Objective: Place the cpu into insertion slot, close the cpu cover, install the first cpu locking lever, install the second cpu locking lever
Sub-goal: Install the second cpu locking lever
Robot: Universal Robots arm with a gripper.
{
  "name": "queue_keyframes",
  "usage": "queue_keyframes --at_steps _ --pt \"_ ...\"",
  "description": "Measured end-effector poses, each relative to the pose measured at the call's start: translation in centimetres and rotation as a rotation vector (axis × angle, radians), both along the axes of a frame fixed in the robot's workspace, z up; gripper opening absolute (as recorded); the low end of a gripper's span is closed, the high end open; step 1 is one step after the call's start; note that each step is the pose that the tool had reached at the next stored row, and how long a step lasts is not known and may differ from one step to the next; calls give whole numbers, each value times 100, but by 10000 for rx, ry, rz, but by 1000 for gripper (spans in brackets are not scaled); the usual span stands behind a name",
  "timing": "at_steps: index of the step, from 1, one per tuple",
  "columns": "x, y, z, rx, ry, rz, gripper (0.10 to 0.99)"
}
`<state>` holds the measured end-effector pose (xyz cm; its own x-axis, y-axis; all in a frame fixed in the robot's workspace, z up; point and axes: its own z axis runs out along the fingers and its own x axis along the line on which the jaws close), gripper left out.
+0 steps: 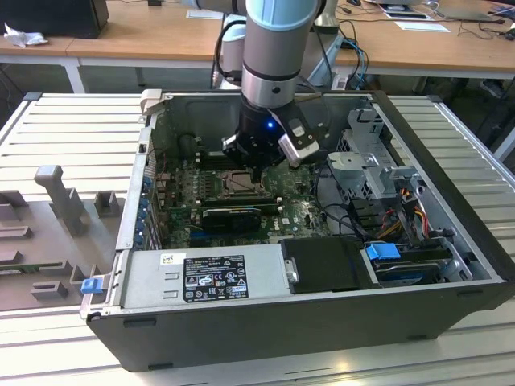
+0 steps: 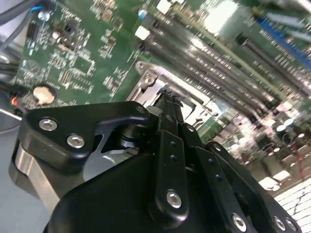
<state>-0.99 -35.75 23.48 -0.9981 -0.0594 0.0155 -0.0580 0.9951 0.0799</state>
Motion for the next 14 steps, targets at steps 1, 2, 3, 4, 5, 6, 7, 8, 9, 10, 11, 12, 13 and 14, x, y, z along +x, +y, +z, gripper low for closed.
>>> queue_keyframes --at_steps 1,2,3,4,5,6,7,8,9,10,11,12,13,14 --pt "0 -30 -8 7 10 0 106" --pt "0 -73 -20 18 18 0 106" --pt "-1 -110 -25 39 19 -1 106" --pt "-8 -131 -25 75 20 -1 106" --pt "-20 -142 -26 122 20 -3 106" --pt "-60 -157 -27 194 20 -1 106" --pt "-107 -173 -29 232 20 2 106" --pt "-155 -182 -32 256 20 1 106" --pt "-188 -187 -36 275 19 1 106" --pt "-220 -189 -39 286 20 2 106" --pt "-265 -191 -46 301 19 3 106" --pt "-300 -192 -55 315 19 2 106" --pt "-333 -193 -80 327 18 1 106" --pt "-338 -193 -96 329 19 3 106"
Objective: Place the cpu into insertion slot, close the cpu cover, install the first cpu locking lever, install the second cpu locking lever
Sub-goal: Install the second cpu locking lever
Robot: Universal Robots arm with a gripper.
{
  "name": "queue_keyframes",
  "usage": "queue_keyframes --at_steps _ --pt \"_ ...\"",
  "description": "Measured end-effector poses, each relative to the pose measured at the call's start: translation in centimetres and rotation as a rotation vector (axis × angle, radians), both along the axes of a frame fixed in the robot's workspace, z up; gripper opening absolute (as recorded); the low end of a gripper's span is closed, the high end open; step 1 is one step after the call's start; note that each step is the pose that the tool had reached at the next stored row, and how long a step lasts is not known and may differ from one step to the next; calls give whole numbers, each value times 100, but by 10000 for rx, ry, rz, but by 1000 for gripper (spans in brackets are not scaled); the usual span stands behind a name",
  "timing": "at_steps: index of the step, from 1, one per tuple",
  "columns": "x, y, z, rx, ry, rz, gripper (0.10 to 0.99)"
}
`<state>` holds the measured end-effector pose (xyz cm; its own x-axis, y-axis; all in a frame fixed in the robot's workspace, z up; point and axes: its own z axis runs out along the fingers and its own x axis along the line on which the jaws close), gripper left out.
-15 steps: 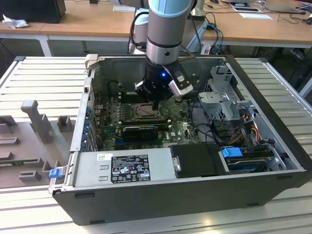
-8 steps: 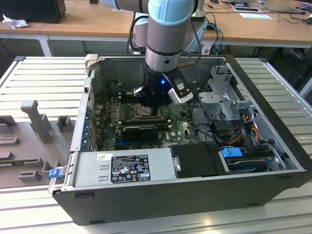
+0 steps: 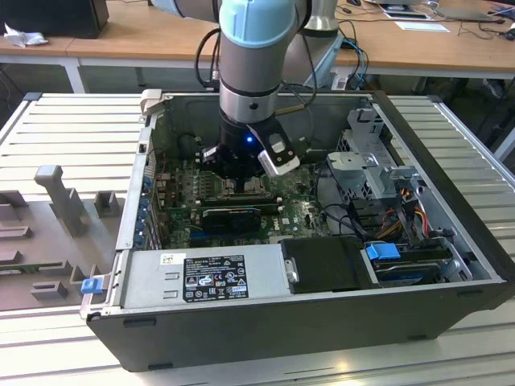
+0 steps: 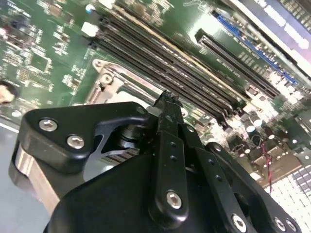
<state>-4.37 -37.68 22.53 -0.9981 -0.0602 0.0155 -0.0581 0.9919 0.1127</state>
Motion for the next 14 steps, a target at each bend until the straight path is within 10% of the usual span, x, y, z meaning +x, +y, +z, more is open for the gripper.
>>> queue_keyframes --at_steps 6,14 --pt "-58 -3 -105 126 1 38 106" --pt "-185 -139 -122 1086 -22 38 106"
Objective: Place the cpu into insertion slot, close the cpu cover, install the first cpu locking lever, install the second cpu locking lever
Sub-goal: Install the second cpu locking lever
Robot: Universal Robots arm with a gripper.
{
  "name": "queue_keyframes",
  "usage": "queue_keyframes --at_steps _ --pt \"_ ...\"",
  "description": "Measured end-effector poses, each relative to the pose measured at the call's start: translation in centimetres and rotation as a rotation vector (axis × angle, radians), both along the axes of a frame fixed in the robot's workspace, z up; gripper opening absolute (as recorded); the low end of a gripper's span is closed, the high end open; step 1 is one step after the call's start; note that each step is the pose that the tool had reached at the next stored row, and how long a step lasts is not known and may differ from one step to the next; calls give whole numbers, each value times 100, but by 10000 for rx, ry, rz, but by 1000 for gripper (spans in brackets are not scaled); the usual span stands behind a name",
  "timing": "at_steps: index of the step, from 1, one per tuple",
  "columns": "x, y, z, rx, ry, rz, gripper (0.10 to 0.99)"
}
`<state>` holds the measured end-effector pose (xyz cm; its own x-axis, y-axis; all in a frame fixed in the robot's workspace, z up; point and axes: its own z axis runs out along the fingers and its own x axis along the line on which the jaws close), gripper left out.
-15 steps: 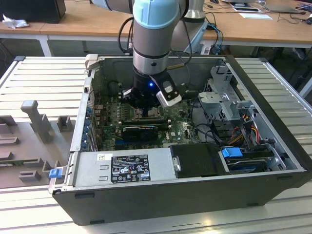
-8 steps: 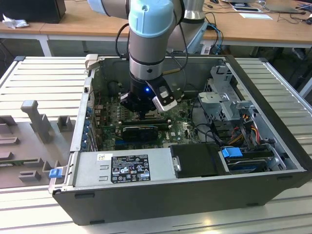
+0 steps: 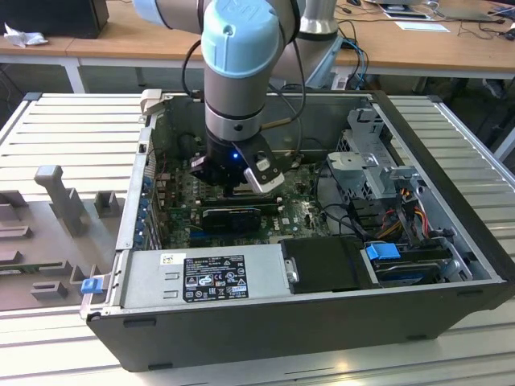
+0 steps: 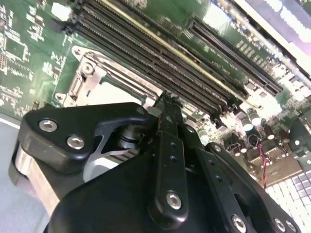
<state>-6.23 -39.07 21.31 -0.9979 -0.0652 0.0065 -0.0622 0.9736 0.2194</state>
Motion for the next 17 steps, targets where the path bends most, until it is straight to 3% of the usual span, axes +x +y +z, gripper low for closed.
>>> queue_keyframes --at_steps 4,12,17 --pt "-79 -29 -23 263 -11 4 106" --pt "-89 -42 -140 614 -12 0 106" --pt "-114 -42 -173 797 -14 0 106"
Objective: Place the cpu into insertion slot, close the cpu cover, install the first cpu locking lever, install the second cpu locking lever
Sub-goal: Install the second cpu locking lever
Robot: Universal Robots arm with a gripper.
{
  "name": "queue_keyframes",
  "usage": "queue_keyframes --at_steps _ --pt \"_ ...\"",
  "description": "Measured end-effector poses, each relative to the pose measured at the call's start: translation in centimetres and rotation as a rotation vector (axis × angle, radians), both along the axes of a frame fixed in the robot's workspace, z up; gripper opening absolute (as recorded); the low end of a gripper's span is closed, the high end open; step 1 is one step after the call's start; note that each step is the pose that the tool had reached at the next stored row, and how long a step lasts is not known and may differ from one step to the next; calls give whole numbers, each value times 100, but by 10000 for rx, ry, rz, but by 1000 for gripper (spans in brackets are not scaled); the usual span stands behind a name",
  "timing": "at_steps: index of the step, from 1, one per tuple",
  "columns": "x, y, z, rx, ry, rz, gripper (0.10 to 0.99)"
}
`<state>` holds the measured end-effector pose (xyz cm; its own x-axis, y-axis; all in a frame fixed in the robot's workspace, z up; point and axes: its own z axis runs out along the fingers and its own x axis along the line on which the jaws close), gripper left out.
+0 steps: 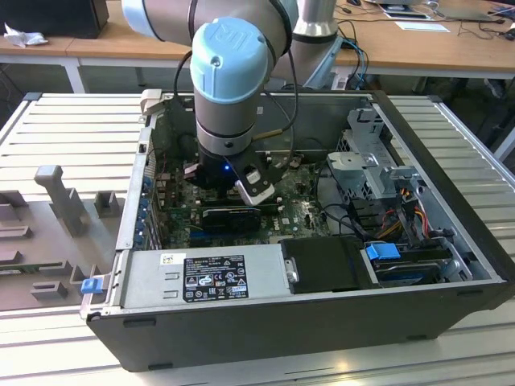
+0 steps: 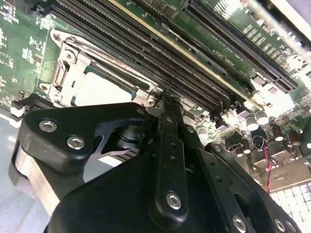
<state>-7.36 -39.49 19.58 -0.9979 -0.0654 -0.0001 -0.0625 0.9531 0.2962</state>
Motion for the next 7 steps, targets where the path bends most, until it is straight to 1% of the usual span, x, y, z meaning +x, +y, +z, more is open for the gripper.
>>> queue_keyframes --at_steps 1,2,4,5,6,7 --pt "-2 0 28 18 -1 2 106" --pt "-2 0 103 18 0 1 106" --pt "-7 1 166 20 -1 0 106" --pt "-7 1 239 20 1 1 106" --pt "-7 1 287 18 4 1 106" --pt "-7 1 307 21 3 1 106"
